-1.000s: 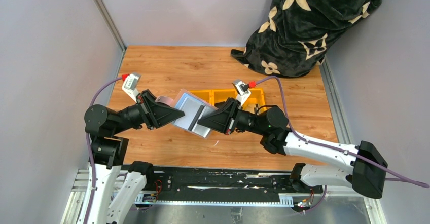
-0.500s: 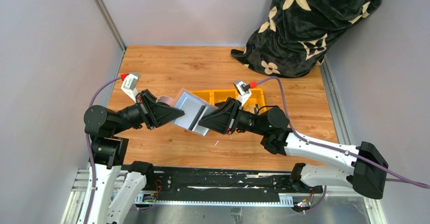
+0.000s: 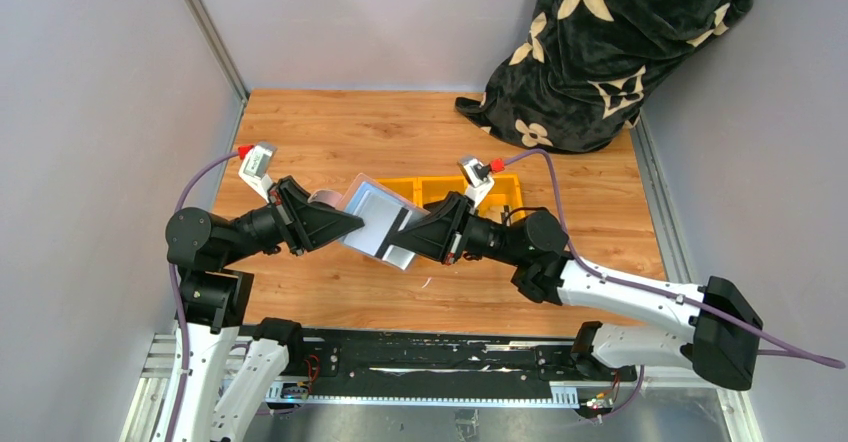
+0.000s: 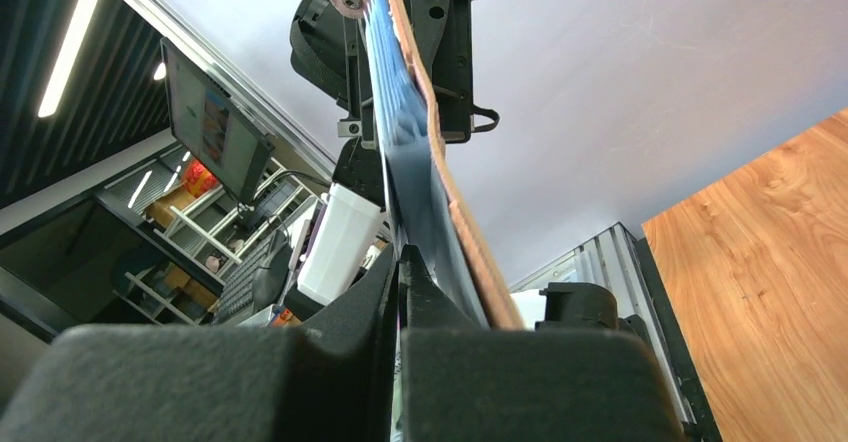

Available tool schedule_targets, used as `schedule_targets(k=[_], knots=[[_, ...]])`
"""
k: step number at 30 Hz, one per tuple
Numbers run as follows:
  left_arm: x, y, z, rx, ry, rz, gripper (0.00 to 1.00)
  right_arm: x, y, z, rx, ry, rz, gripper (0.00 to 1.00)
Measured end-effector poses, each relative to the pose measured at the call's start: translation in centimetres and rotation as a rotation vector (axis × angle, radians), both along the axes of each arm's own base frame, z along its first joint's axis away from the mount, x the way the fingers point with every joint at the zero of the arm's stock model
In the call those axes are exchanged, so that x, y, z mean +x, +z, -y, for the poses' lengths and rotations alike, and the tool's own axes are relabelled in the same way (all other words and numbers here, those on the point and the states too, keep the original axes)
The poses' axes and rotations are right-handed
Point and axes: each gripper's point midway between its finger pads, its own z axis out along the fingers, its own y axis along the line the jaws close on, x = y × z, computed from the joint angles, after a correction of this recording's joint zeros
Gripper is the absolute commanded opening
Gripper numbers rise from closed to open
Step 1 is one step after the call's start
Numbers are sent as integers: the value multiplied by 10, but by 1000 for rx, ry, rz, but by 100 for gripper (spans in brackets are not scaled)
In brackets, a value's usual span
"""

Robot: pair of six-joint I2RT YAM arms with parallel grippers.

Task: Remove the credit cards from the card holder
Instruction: Remove the credit card from the card holder, then place the credit card in the storage box.

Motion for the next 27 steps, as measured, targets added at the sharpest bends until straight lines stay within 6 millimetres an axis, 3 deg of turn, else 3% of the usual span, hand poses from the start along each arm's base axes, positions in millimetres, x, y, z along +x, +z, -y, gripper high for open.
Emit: schedule_targets(k=[12, 16, 22, 27], knots=[[0, 7, -1, 14, 6, 36, 0, -8, -10, 28, 9, -39, 0, 0], [-1, 11, -2, 43, 20, 70, 0, -9, -13, 47, -3, -75, 7, 0], [3, 15, -7, 118, 82, 138, 0, 7, -12, 89, -39, -222, 14, 0], [15, 9, -15, 198, 167, 166, 0, 33, -39, 102, -199, -341, -38, 0]])
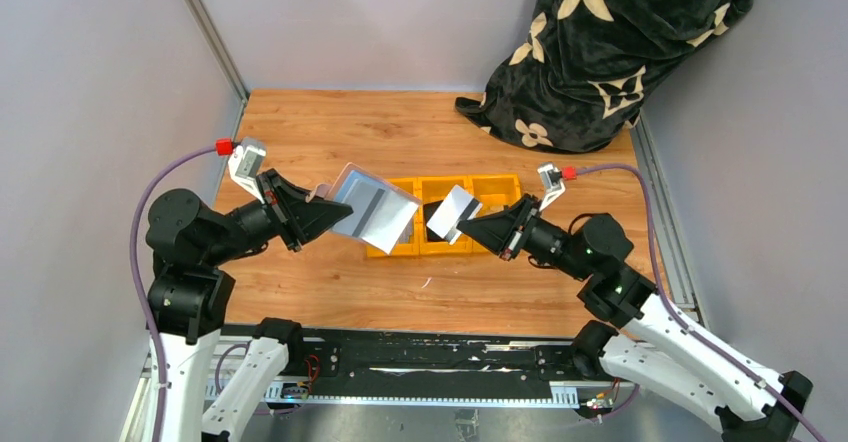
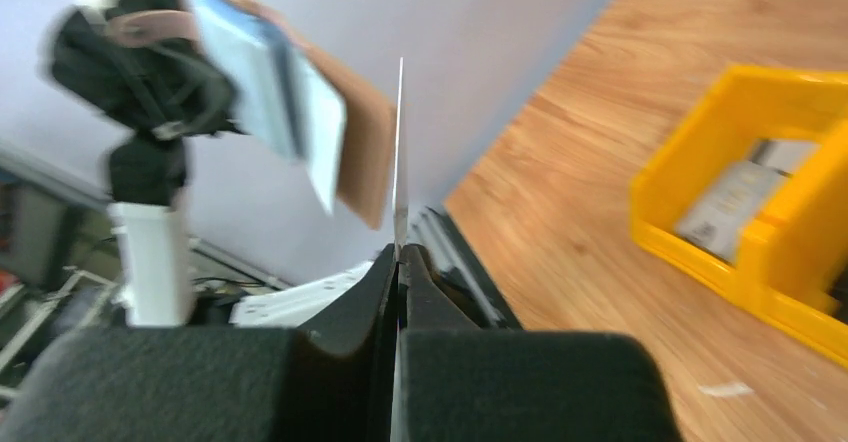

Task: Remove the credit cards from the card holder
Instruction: Place the credit card in the storage box.

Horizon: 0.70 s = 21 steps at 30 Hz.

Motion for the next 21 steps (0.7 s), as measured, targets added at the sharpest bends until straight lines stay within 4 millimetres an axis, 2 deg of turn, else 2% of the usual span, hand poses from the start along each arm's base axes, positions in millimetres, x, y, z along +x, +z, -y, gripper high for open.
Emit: schedule_targets(k=[5, 7, 8, 13, 14, 16, 21], knots=[[10, -6, -13, 87, 110, 35, 0, 38, -44, -6, -223, -79, -120, 0], [10, -7, -17, 112, 136, 55, 0, 53, -71, -19, -328, -77, -184, 0], [9, -8, -18, 121, 142, 64, 0, 58, -79, -24, -357, -72, -199, 0], [-1, -16, -18, 135, 121, 64, 0, 92, -151, -65, -594, -6, -350, 0], [-4, -18, -18, 137, 113, 62, 0, 98, -160, -71, -627, 3, -363, 0], [-8, -19, -17, 139, 98, 66, 0, 108, -171, -82, -678, 16, -375, 0], [-15, -19, -15, 137, 71, 74, 0, 130, -183, -109, -746, 30, -370, 0]])
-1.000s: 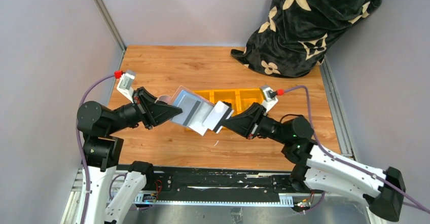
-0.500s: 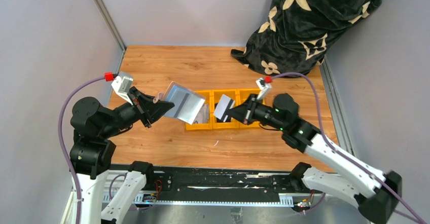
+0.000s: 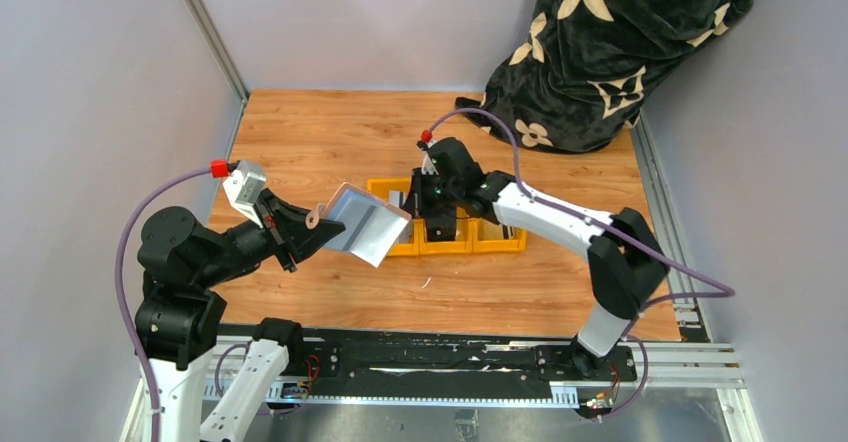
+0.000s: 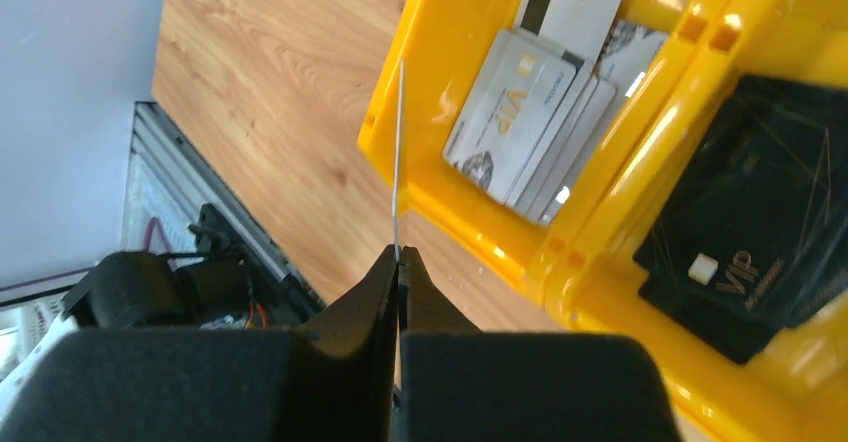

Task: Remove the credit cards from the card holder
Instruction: Place the credit card in the storage box.

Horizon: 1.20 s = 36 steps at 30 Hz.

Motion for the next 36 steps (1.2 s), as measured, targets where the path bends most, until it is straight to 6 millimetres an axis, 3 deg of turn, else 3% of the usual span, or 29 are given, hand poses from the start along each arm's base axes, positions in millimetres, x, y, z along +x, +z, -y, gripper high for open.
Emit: schedule_targets(k=[4, 10, 24, 27, 31, 33, 36], knots=[[-2, -2, 1, 0, -13, -4, 0, 14, -24, -18, -56, 9, -24, 0], [-5, -1, 3, -2, -31, -2, 0, 17, -65, -31, -140, 21, -83, 0], [-4, -1, 4, -3, -42, -5, 0, 24, -84, -51, -187, 20, -97, 0], [-5, -2, 4, 0, -48, -6, 0, 25, -82, -52, -203, 7, -71, 13], [-6, -3, 5, 4, -59, -6, 0, 26, -79, -47, -237, -20, -35, 40], [-6, -4, 5, 6, -62, -6, 0, 26, -70, -44, -245, -31, -3, 52], [-7, -4, 6, 9, -69, -5, 0, 25, -46, -41, -232, -47, 54, 61]])
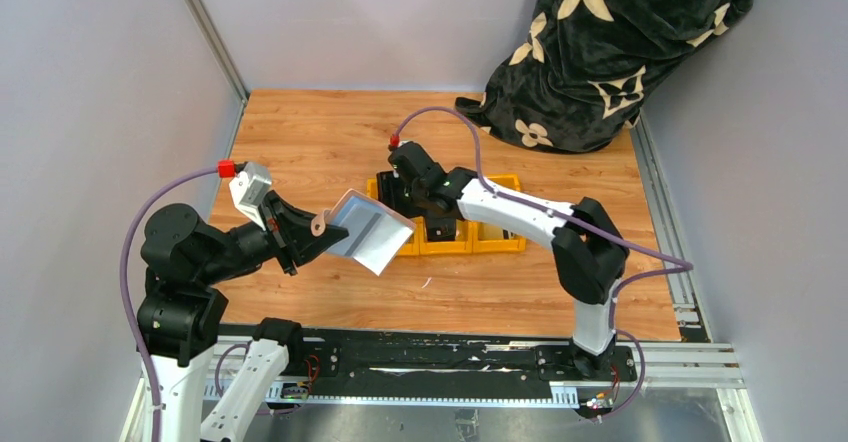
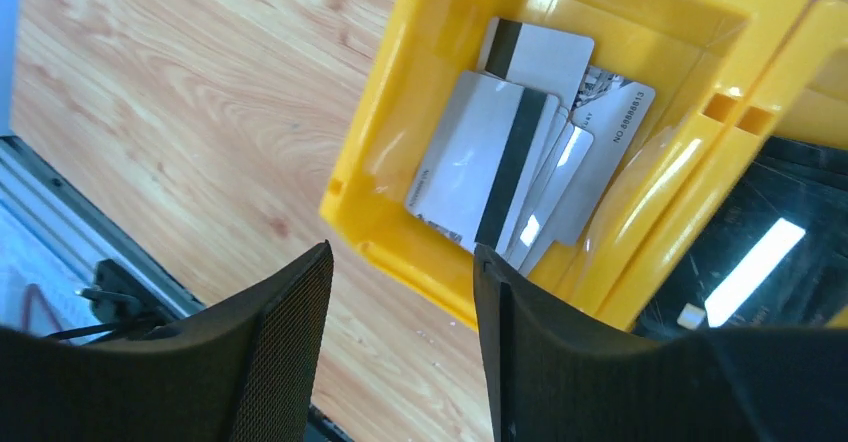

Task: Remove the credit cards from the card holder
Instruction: Place the credit card in the storage box, then remove the credit card from the card holder.

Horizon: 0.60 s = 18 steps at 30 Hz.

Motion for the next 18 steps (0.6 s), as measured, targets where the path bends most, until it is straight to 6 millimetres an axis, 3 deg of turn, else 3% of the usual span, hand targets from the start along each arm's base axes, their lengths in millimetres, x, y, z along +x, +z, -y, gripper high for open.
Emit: schedule_targets(k=[9, 18], knots=[[-4, 0, 2, 2, -24, 3, 0, -8, 92, 30, 108, -42, 172, 75], [-10, 4, 5, -15, -62, 3, 0, -73, 209, 79, 467, 75, 326, 84]])
